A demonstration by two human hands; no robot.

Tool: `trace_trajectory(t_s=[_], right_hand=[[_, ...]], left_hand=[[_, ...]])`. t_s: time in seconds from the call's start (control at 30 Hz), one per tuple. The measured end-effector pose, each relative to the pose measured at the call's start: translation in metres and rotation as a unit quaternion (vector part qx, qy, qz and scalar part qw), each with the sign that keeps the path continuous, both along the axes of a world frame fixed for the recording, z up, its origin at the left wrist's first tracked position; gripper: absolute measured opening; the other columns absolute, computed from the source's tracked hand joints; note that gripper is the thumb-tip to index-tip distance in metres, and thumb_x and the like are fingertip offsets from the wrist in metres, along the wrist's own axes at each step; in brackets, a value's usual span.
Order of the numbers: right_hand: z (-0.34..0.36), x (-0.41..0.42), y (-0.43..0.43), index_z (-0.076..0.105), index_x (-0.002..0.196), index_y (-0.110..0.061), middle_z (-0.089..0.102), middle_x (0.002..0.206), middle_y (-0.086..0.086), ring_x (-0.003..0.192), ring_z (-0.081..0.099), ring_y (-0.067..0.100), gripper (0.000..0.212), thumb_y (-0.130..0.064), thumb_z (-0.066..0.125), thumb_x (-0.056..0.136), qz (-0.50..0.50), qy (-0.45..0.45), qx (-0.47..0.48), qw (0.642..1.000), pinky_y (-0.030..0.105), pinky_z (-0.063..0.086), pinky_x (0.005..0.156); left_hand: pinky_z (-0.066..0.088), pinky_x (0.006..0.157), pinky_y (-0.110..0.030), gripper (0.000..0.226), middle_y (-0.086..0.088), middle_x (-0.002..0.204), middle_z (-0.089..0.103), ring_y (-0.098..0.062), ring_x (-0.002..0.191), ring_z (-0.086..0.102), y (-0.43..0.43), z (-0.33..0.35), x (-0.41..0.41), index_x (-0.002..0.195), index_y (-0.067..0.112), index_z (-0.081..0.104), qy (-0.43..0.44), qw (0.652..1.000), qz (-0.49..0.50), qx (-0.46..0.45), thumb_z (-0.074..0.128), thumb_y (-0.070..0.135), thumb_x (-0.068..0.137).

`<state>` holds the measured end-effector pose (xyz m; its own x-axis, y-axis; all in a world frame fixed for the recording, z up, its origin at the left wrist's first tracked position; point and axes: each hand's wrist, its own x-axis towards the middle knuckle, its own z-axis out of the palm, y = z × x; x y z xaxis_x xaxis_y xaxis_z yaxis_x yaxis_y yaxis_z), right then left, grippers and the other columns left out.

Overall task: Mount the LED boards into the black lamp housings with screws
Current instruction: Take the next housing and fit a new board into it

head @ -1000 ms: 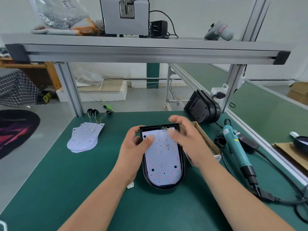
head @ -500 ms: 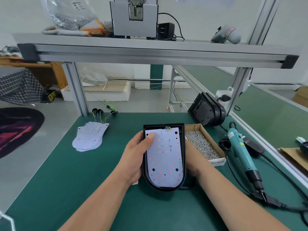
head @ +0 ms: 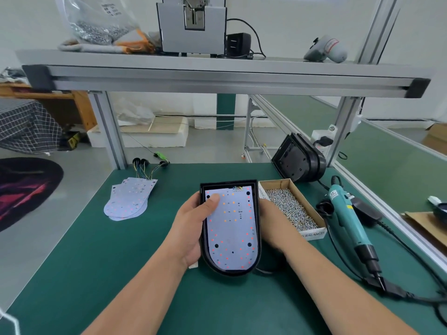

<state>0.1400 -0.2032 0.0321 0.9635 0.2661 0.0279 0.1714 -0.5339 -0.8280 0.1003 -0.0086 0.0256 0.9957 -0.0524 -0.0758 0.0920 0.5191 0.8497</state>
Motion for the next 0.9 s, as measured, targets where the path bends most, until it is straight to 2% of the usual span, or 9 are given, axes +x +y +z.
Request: trace_trajectory(t_s=[0.07,0.13,0.23,0.3,0.43,0.6,0.67,0.77,0.9], right_hand=[[0.007,-0.005,0.001,0.080,0.100,-0.022,0.081,0.098,-0.003,0.090,0.074,0.017,0.029,-0.011,0.054,0.102,-0.021,0.064,0.200,0.978,0.027,0.059,0.079],[0.015,-0.008,0.001,0.080,0.109,-0.022,0.080,0.104,0.004,0.088,0.072,0.020,0.029,-0.032,0.053,0.106,-0.068,0.088,0.340,0.934,0.029,0.059,0.072],[0.017,-0.013,0.000,0.075,0.109,-0.030,0.077,0.096,-0.011,0.082,0.068,0.005,0.035,-0.058,0.058,0.096,-0.055,-0.032,0.230,0.971,0.019,0.053,0.070],[0.015,-0.016,0.000,0.069,0.102,-0.031,0.073,0.092,-0.017,0.084,0.066,0.004,0.027,-0.054,0.065,0.088,-0.069,-0.105,0.110,0.986,0.028,0.053,0.074],[0.017,-0.017,0.003,0.064,0.091,-0.015,0.069,0.091,0.005,0.083,0.064,0.024,0.028,-0.041,0.070,0.081,-0.075,-0.081,0.142,0.984,0.053,0.053,0.081],[0.016,-0.018,0.002,0.062,0.092,-0.012,0.067,0.085,0.000,0.078,0.060,0.015,0.027,-0.036,0.067,0.084,-0.055,-0.075,0.152,0.984,0.043,0.050,0.076],[0.016,-0.018,0.003,0.054,0.083,-0.015,0.054,0.072,-0.013,0.068,0.047,0.008,0.027,-0.039,0.066,0.085,-0.060,-0.090,0.121,0.987,0.036,0.041,0.066],[0.017,-0.016,0.004,0.053,0.079,-0.019,0.052,0.068,-0.018,0.064,0.045,0.006,0.028,-0.042,0.068,0.083,-0.080,-0.093,0.107,0.987,0.032,0.038,0.063],[0.023,-0.017,0.005,0.059,0.095,0.001,0.065,0.087,0.014,0.075,0.055,0.026,0.051,-0.046,0.069,0.079,-0.076,-0.075,0.126,0.986,0.048,0.048,0.072]], left_hand=[[0.062,0.089,-0.056,0.028,-0.019,0.128,0.074,-0.042,0.116,0.073,0.001,-0.001,0.002,0.124,0.010,0.073,0.002,1.000,0.008,0.006,0.071,0.023,0.100],[0.062,0.089,-0.058,0.029,-0.020,0.128,0.075,-0.042,0.115,0.073,0.001,-0.001,0.004,0.127,0.008,0.070,0.009,0.999,0.027,0.017,0.069,0.021,0.102],[0.059,0.097,-0.063,0.033,-0.018,0.126,0.075,-0.042,0.115,0.073,-0.001,0.000,0.003,0.128,0.009,0.068,-0.008,0.997,0.046,0.055,0.073,0.024,0.099],[0.058,0.098,-0.064,0.035,-0.018,0.122,0.077,-0.044,0.113,0.073,-0.004,0.002,0.001,0.123,0.011,0.071,-0.023,0.994,0.064,0.085,0.076,0.028,0.092],[0.057,0.096,-0.068,0.031,-0.020,0.115,0.078,-0.049,0.109,0.073,-0.008,0.003,-0.002,0.113,0.011,0.074,-0.010,0.990,0.085,0.109,0.076,0.029,0.087],[0.062,0.091,-0.061,0.012,-0.020,0.112,0.079,-0.045,0.104,0.076,-0.007,0.003,-0.001,0.107,0.013,0.077,0.008,0.989,0.074,0.126,0.071,0.022,0.100],[0.062,0.092,-0.060,0.015,-0.019,0.111,0.079,-0.042,0.103,0.077,-0.007,0.003,-0.001,0.105,0.013,0.078,0.004,0.986,0.076,0.148,0.071,0.025,0.100],[0.060,0.091,-0.062,0.030,-0.022,0.106,0.078,-0.034,0.093,0.077,-0.009,0.007,-0.003,0.101,0.007,0.074,-0.012,0.978,0.090,0.186,0.069,0.036,0.093],[0.052,0.078,-0.045,0.047,-0.013,0.086,0.064,-0.024,0.080,0.057,-0.011,0.010,-0.004,0.099,-0.002,0.063,-0.030,0.970,0.105,0.216,0.068,0.044,0.089]])
